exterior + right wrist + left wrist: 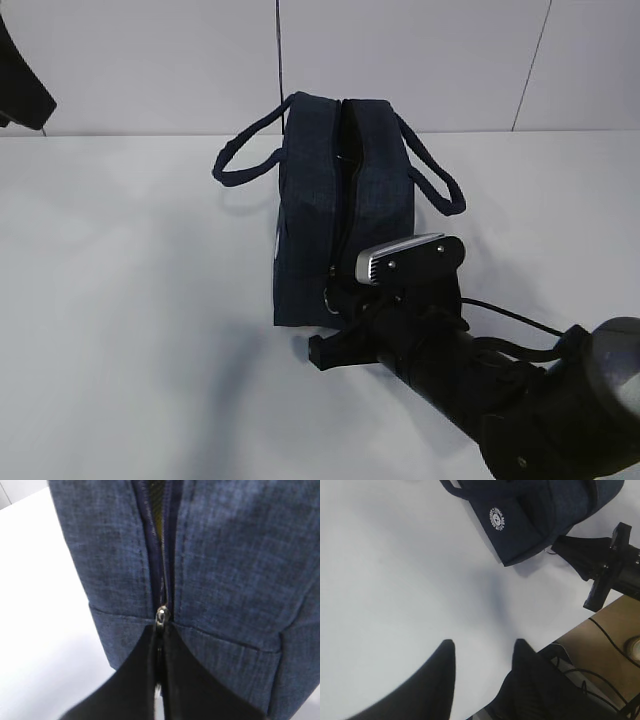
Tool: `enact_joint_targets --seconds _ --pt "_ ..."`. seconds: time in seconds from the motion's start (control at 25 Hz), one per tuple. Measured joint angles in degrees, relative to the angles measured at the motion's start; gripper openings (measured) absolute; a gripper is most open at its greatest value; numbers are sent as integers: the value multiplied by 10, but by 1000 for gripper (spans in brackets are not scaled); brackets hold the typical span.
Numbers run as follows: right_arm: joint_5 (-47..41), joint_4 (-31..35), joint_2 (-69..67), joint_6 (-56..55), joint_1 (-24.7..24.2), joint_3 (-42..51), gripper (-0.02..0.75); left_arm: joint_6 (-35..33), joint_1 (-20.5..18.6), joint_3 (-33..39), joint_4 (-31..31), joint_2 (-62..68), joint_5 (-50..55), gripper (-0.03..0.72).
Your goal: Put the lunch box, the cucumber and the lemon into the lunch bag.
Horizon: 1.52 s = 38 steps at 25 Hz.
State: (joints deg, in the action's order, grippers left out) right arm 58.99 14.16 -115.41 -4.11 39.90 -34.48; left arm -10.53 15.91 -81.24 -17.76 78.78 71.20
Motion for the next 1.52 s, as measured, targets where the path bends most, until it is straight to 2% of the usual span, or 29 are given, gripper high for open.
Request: enact_joint_targets --seconds 0.92,1.04,1.28,1.52 --pt "-78 -2 7 0 0 -1 2 0 0 0 0 0 0 239" --pt "-88 -3 7 0 0 -1 27 0 0 0 0 0 0 239" --pt "-97 -3 7 0 0 -1 140 0 0 0 0 0 0 239" --pt "-101 -15 7 0 0 -7 163 0 0 0 0 0 0 239"
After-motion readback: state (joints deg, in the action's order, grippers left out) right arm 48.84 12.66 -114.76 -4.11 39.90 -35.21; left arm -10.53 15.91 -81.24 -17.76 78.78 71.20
